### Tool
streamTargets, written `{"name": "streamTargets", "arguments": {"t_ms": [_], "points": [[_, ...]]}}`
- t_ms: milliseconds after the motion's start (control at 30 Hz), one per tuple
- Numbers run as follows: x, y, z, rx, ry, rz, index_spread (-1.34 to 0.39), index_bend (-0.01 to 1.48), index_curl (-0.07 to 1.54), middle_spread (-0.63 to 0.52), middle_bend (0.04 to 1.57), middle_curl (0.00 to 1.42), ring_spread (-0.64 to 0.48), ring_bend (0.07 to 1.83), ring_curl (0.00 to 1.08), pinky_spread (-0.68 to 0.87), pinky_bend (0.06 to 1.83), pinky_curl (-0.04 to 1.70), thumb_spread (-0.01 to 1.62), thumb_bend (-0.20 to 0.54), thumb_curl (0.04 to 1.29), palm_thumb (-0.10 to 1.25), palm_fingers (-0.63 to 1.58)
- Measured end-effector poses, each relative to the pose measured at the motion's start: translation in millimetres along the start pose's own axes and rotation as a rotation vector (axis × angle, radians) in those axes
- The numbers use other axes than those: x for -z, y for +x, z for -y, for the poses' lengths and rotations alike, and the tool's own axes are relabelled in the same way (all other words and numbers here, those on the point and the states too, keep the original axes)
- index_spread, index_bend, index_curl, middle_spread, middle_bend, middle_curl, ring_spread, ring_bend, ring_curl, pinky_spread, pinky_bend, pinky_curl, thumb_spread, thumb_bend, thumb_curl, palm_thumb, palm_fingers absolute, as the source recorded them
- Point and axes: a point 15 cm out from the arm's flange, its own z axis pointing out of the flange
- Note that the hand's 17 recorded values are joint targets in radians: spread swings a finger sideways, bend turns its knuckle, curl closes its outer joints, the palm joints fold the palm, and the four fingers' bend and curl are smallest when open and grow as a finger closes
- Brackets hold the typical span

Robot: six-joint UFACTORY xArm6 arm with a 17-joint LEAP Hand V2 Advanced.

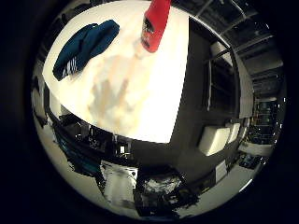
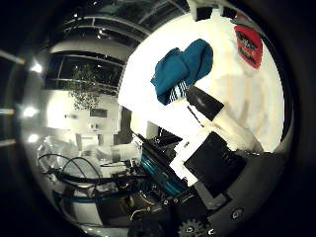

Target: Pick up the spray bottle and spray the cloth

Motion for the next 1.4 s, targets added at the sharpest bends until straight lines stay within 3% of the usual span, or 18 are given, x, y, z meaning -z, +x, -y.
{"name": "streamTargets", "arguments": {"t_ms": [333,867,1100,1400], "points": [[14.9,24.1,-16.0,-0.077,0.014,-0.009,-0.33,0.18,0.42,-0.05,0.33,0.43,0.04,0.57,0.27,0.41,0.42,0.19,1.07,-0.022,0.49,0.77,0.46],[51.9,122.6,-64.0,-0.275,0.107,-0.068,-0.28,0.16,0.33,-0.01,0.31,0.42,0.08,0.61,0.28,0.40,0.58,0.22,1.08,-0.027,0.46,0.67,0.30],[60.6,155.0,-83.8,-0.374,0.145,-0.062,-0.25,0.17,0.31,0.05,0.26,0.38,0.15,0.51,0.26,0.41,0.62,0.23,1.09,-0.031,0.39,0.56,0.18],[62.4,164.0,-76.2,-0.437,0.248,0.013,-0.20,0.17,0.32,0.16,0.19,0.34,0.22,0.38,0.23,0.42,0.52,0.23,1.07,-0.028,0.32,0.47,0.10]]}}
